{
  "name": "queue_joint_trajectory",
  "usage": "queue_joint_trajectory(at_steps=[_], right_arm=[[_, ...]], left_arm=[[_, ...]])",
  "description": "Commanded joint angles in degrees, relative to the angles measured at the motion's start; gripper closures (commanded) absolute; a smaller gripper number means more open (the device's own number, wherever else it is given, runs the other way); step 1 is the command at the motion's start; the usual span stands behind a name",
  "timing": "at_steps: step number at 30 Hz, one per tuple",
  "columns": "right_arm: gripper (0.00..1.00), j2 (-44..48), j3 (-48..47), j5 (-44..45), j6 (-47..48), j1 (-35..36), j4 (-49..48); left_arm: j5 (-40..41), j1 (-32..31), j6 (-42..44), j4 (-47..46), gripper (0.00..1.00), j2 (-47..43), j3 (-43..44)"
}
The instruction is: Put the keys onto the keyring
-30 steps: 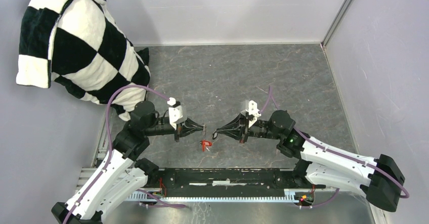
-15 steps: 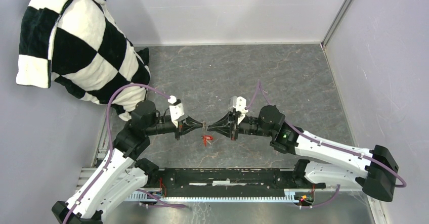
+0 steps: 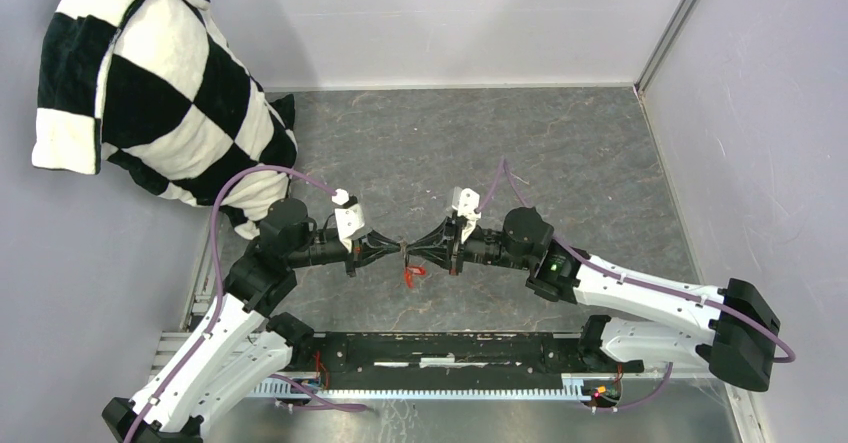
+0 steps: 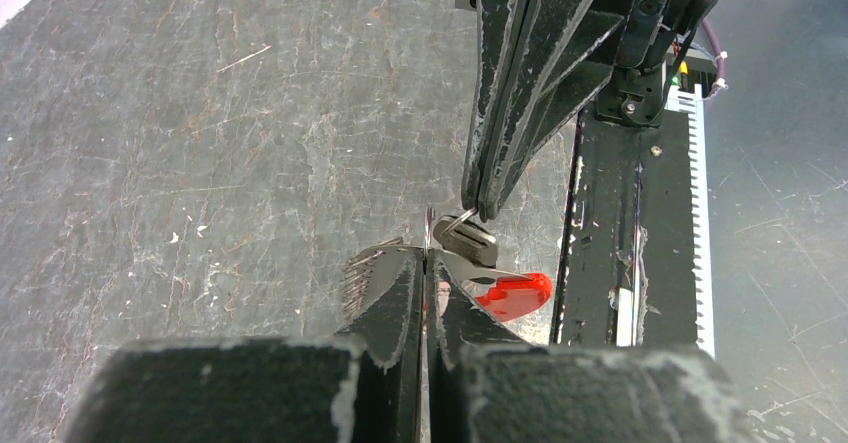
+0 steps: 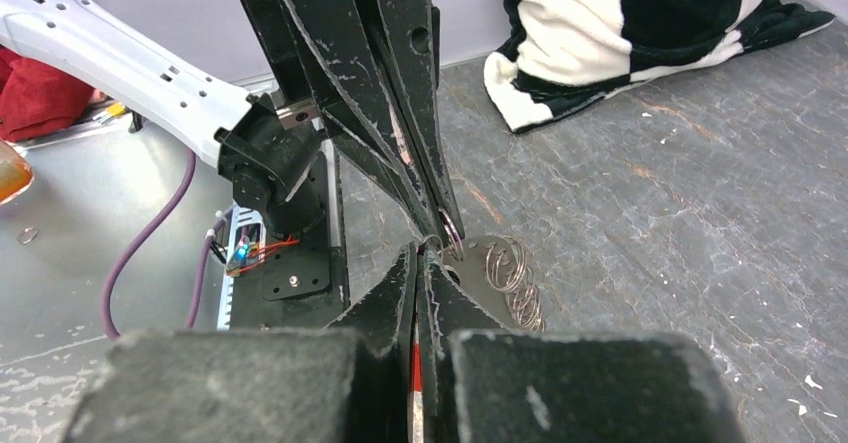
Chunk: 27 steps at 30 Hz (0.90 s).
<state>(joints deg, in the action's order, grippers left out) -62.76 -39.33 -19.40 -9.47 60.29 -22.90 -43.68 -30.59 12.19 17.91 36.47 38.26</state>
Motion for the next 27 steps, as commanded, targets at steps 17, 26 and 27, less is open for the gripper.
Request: queue_joint_trajectory(at_steps=[17, 26, 27], right_arm=[[0.99, -0.3, -2.8, 2.2, -2.4, 0.5, -6.4], [1.00, 0.9, -1.1, 6.5, -4.0, 0.5, -7.0], [1.00, 0.9, -1.0, 7.0, -4.3, 0.5, -7.1]], left_arm=[[-2.3, -0.1, 5.1, -0.1, 0.98, -1.8, 0.5], [-3.8, -0.1, 7.4, -0.1, 0.98, -3.3, 0.2], [-3.8, 0.0, 7.8, -0.1, 0.98, -3.5, 0.1]])
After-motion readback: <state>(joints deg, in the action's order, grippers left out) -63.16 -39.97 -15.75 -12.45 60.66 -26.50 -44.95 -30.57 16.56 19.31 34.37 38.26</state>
